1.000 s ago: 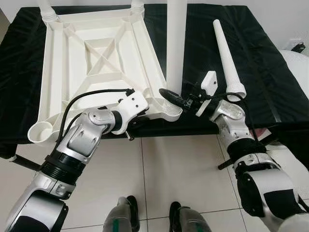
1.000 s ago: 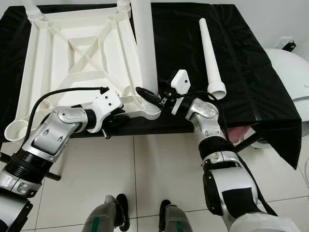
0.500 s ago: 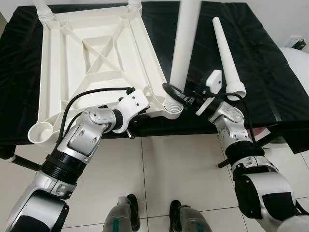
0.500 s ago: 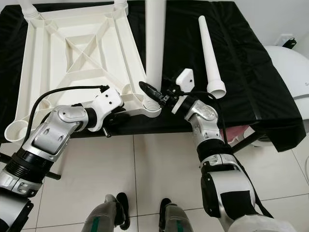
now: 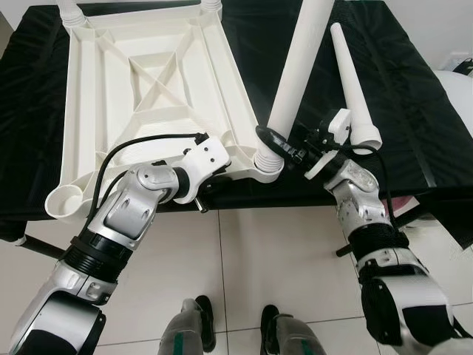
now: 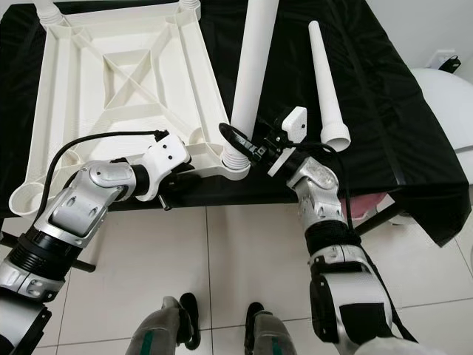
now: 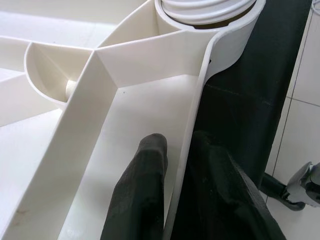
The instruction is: Building children table
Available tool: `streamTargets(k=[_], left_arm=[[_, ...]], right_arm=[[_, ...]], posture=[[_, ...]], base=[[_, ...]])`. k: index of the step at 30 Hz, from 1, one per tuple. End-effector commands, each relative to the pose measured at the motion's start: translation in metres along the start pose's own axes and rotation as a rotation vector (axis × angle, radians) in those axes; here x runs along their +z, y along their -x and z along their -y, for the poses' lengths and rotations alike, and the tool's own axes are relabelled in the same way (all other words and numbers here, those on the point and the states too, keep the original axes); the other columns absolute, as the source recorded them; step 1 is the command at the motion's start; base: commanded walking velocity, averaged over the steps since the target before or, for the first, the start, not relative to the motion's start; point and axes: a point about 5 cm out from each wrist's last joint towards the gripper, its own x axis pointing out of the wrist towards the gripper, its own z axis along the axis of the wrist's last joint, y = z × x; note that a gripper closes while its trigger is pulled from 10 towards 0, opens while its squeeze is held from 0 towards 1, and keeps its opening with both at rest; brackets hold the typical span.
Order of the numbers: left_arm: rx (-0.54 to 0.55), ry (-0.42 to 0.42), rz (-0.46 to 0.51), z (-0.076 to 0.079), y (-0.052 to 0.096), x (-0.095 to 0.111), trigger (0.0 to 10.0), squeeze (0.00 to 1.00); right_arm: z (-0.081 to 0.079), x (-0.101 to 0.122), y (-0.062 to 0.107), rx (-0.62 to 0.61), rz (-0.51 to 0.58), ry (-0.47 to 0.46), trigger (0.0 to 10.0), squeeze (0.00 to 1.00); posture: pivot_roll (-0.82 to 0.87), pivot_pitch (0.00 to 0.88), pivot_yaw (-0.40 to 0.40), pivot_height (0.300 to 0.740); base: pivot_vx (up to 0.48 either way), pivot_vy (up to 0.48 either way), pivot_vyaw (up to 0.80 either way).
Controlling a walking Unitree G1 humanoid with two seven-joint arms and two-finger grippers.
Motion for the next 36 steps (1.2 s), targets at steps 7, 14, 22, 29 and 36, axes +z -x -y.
streamTargets(k=[7,14,22,29,36], left_arm=[[-0.059,-0.052,0.035,0.005,-0.002,0.012,10.0,0.00],[-0.056,-0.053,0.040,0.006,-0.002,0.013,10.0,0.00],[-0.050,-0.053,0.045,0.005,-0.003,0.014,10.0,0.00],[-0.048,-0.053,0.051,0.005,-0.004,0.015,10.0,0.00],[-0.050,-0.056,0.054,0.006,-0.004,0.016,10.0,0.00]], right_arm=[[-0.014,-0.021,0.008,0.022,-0.071,-0.039,10.0,0.00],[-0.020,-0.021,0.006,0.012,-0.058,-0.015,10.0,0.00],[-0.028,-0.023,0.011,0.016,-0.069,0.044,10.0,0.00],[-0.026,-0.025,0.016,0.006,-0.103,0.095,10.0,0.00],[-0.021,-0.025,0.019,-0.030,-0.117,0.115,10.0,0.00]], posture=[[-0.06,0.243,0.005,0.740],[-0.06,0.236,0.002,0.740],[-0.06,0.227,-0.002,0.740],[-0.07,0.218,-0.003,0.740],[-0.07,0.213,-0.002,0.740]], base=[[0.000,0.000,0.00],[0.000,0.000,0.00],[0.000,0.000,0.00],[0.000,0.000,0.00],[0.000,0.000,0.00]])
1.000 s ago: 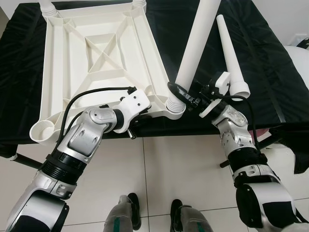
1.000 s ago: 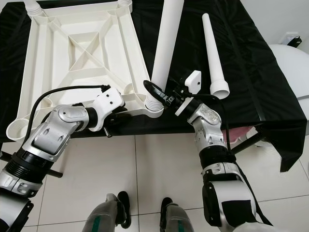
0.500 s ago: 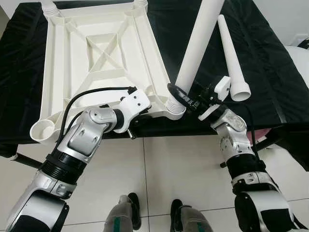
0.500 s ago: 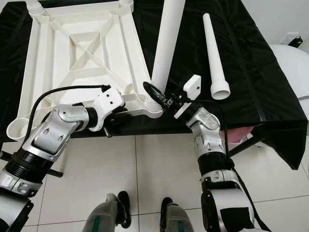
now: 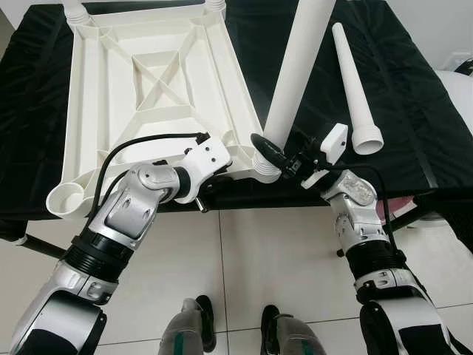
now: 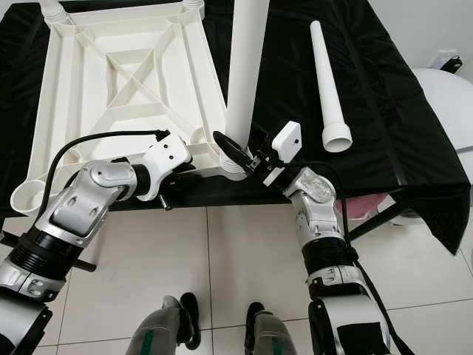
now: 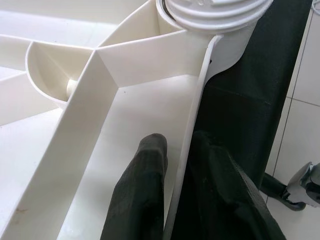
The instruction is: Building children table
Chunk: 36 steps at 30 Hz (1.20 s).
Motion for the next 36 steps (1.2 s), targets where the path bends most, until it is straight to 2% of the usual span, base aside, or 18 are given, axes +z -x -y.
streamTargets(k=[1,5,6,18,36], left_arm=[[-0.049,-0.057,0.054,0.006,-0.003,0.015,10.0,0.00],[-0.051,-0.058,0.056,0.006,-0.004,0.015,10.0,0.00],[-0.049,-0.059,0.057,0.006,-0.004,0.016,10.0,0.00],[-0.049,-0.061,0.056,0.006,-0.003,0.016,10.0,0.00],[-0.052,-0.064,0.058,0.004,-0.004,0.017,10.0,0.00]], right_arm=[[-0.006,-0.026,0.016,-0.014,-0.140,-0.049,10.0,0.00],[-0.004,-0.029,0.016,-0.055,-0.148,-0.040,10.0,0.00],[-0.002,-0.031,0.017,-0.099,-0.150,-0.038,10.0,0.00],[-0.005,-0.037,0.019,-0.123,-0.155,-0.079,10.0,0.00],[-0.010,-0.038,0.027,-0.211,-0.131,-0.074,10.0,0.00]], posture=[[-0.07,0.213,-0.002,0.740],[-0.07,0.210,-0.002,0.740],[-0.07,0.210,-0.002,0.740],[-0.07,0.212,-0.001,0.740],[-0.08,0.220,0.007,0.740]], base=[[0.000,0.000,0.00],[0.000,0.000,0.00],[0.000,0.000,0.00],[0.000,0.000,0.00],[0.000,0.000,0.00]])
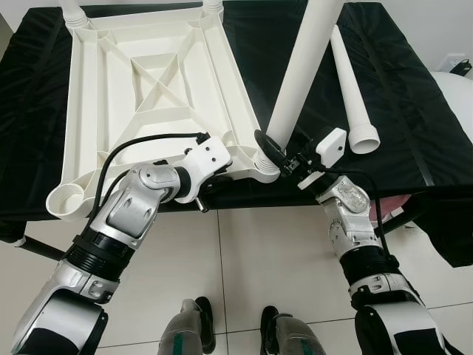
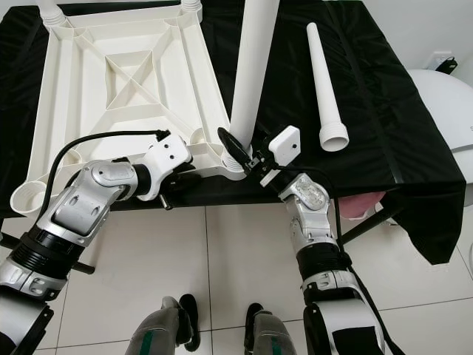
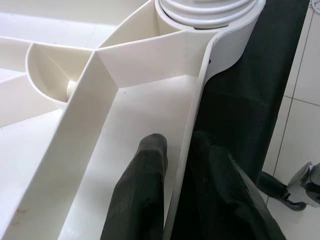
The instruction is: Building children table
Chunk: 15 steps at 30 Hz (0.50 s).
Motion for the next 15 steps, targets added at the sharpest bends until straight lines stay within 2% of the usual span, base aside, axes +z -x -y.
streamTargets(k=[1,15], left_arm=[[-0.051,-0.070,0.065,0.0050,-0.0018,0.0178,10.0,0.00],[-0.048,-0.065,0.068,0.0048,-0.0020,0.0185,10.0,0.00]], right_arm=[[-0.0029,-0.0292,0.0240,-0.048,-0.152,-0.068,10.0,0.00],[-0.0067,-0.0255,0.0203,-0.079,-0.141,-0.044,10.0,0.00]], posture=[[-0.08,0.220,0.007,0.740],[-0.07,0.219,0.005,0.740]], base=[[0.000,0.000,0.00],[0.000,0.000,0.00]])
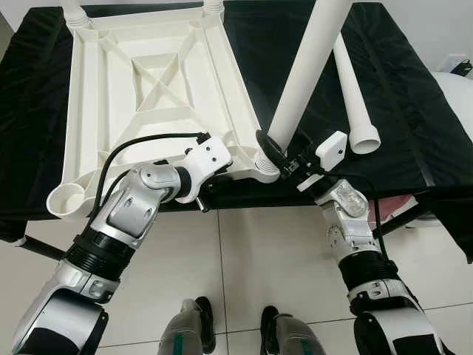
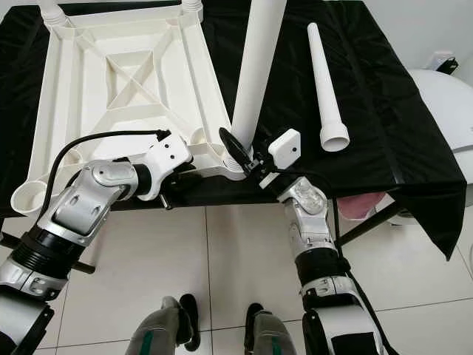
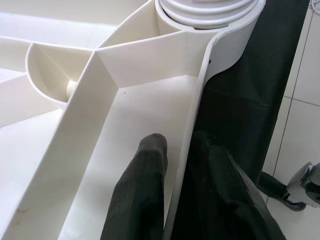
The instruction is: Building children table
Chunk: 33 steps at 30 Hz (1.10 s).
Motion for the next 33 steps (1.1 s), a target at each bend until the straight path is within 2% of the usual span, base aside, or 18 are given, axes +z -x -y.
streamTargets(k=[1,16,33], left_arm=[[-0.047,-0.064,0.067,0.0047,-0.0018,0.0181,10.0,0.00],[-0.044,-0.061,0.078,0.0061,-0.0020,0.0206,10.0,0.00],[-0.045,-0.064,0.079,0.0067,-0.0025,0.0206,10.0,0.00]], right_arm=[[-0.0033,-0.0262,0.0188,-0.041,-0.147,-0.053,10.0,0.00],[-0.0049,-0.0229,0.0161,-0.120,-0.154,-0.009,10.0,0.00],[-0.0095,-0.0247,0.0182,-0.189,-0.170,-0.007,10.0,0.00]], posture=[[-0.07,0.219,0.005,0.740],[-0.08,0.212,0.003,0.740],[-0.07,0.199,0.000,0.740]], base=[[0.000,0.000,0.00],[0.000,0.000,0.00],[0.000,0.000,0.00]])
